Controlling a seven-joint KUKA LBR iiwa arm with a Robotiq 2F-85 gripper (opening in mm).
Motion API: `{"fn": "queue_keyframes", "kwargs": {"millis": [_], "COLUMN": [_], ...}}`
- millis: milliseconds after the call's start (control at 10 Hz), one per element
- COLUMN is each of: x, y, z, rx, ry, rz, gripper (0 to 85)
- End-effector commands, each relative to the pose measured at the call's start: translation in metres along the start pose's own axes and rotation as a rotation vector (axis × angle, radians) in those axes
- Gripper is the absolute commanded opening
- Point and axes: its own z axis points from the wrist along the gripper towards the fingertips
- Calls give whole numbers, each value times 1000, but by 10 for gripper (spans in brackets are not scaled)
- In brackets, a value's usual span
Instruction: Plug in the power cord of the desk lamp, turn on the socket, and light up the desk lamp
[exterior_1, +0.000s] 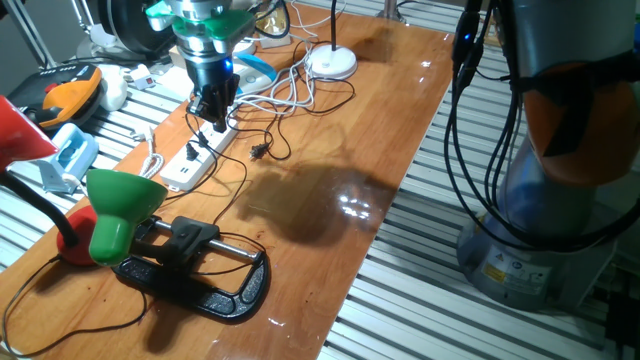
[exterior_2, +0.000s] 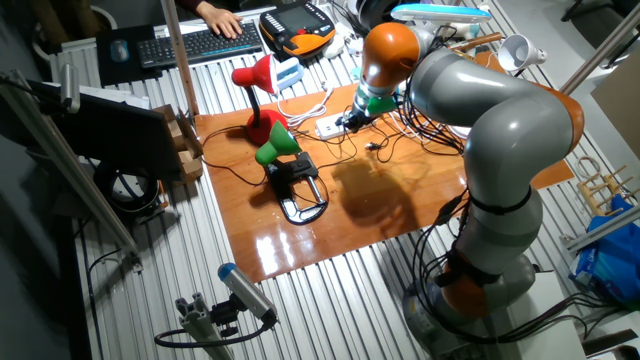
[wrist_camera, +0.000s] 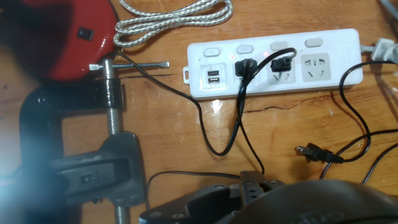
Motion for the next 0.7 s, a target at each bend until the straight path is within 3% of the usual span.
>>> {"fn": "queue_keyframes", "kwargs": {"millis": [0,600], "x": [0,0], "y": [-2,-5], "z": [-1,-3], "rx": [4,0], "ry": [0,9], "rz": [-3,-2], "gripper": [0,0]}}
